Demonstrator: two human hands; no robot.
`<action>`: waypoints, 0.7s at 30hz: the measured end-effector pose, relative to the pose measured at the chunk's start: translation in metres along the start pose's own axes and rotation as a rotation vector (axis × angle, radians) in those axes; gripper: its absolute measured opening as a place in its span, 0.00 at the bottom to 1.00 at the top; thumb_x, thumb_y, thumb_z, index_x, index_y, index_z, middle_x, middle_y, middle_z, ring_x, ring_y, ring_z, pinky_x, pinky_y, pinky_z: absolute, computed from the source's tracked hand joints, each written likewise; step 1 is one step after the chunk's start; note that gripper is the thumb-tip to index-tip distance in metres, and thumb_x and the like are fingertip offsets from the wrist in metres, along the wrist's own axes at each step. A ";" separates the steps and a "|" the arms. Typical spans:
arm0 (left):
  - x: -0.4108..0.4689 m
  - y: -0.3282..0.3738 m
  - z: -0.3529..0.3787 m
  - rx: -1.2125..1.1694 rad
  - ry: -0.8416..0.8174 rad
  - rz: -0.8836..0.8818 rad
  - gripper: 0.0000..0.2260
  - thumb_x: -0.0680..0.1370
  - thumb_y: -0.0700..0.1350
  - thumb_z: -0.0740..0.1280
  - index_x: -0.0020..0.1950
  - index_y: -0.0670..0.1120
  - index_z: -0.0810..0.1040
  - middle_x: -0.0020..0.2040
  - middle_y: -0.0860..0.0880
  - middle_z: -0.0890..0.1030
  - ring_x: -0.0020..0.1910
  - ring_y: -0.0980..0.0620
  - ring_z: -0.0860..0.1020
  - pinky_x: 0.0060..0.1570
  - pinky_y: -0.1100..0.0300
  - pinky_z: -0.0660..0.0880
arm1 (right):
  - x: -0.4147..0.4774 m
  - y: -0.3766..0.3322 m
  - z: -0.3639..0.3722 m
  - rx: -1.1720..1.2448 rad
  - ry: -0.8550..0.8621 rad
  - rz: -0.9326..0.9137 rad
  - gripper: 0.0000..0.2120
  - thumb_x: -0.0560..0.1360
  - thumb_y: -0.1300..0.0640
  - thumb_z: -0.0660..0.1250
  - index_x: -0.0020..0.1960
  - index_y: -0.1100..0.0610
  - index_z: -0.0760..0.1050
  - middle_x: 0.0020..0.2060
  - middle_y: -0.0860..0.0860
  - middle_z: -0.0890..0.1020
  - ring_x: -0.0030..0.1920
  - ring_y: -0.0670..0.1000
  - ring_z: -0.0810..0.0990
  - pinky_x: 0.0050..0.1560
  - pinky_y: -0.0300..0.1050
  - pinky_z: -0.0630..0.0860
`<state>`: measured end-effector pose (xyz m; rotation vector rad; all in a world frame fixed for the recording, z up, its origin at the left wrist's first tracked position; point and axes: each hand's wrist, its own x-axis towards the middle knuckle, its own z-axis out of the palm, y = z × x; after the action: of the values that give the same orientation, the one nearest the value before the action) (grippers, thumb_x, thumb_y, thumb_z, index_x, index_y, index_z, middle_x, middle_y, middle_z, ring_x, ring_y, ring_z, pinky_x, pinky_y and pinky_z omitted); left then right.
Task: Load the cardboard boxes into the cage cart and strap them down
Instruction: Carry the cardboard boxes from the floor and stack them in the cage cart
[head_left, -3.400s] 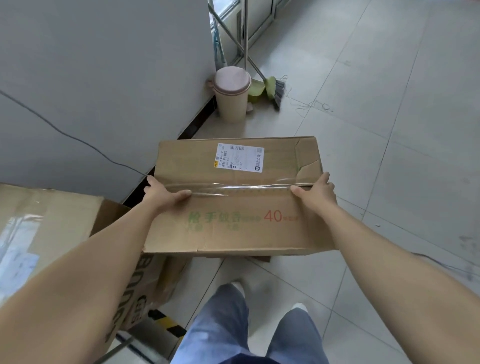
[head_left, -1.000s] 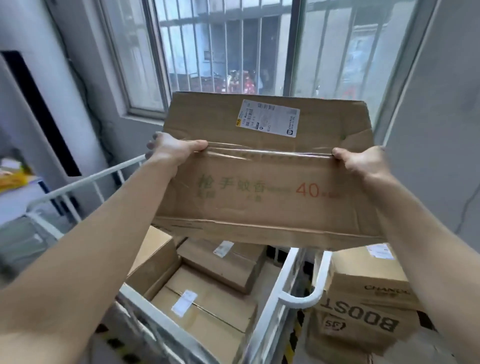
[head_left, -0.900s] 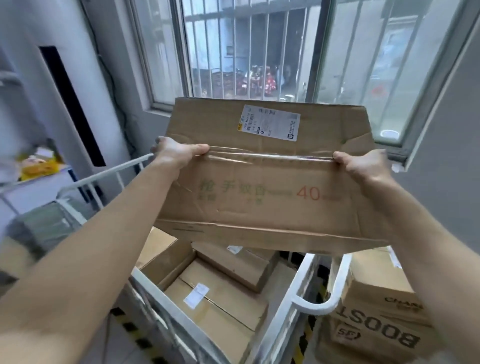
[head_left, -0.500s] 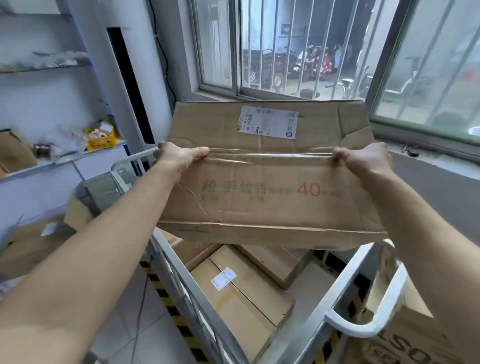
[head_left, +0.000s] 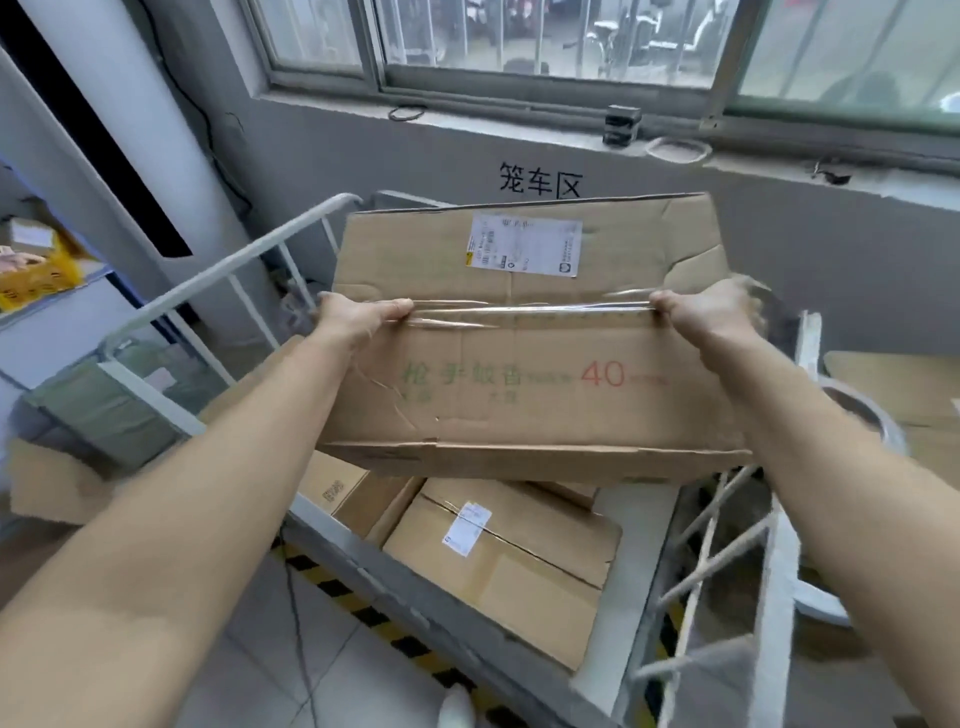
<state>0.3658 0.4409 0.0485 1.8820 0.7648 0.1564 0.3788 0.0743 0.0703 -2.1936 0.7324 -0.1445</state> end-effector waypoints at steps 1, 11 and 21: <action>0.013 -0.009 0.003 0.031 -0.023 -0.019 0.68 0.38 0.69 0.77 0.72 0.41 0.61 0.68 0.44 0.70 0.64 0.44 0.73 0.62 0.47 0.73 | -0.003 0.006 0.013 -0.006 0.003 0.039 0.50 0.56 0.31 0.71 0.68 0.61 0.67 0.65 0.60 0.73 0.64 0.62 0.72 0.65 0.58 0.69; 0.044 -0.070 0.058 0.260 -0.280 -0.082 0.48 0.67 0.55 0.77 0.75 0.38 0.53 0.73 0.43 0.62 0.69 0.44 0.66 0.62 0.54 0.66 | -0.030 0.092 0.074 -0.066 -0.046 0.369 0.43 0.67 0.43 0.73 0.72 0.63 0.59 0.70 0.62 0.67 0.68 0.64 0.68 0.68 0.57 0.66; 0.098 -0.160 0.077 0.323 -0.453 -0.220 0.38 0.60 0.54 0.81 0.65 0.44 0.71 0.61 0.45 0.75 0.58 0.44 0.75 0.47 0.53 0.74 | -0.036 0.139 0.134 -0.134 -0.107 0.466 0.44 0.68 0.44 0.73 0.73 0.63 0.57 0.69 0.62 0.69 0.67 0.64 0.69 0.67 0.58 0.67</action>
<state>0.4070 0.4757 -0.1465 2.0108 0.7003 -0.5448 0.3297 0.1116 -0.1163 -2.0718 1.1952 0.2637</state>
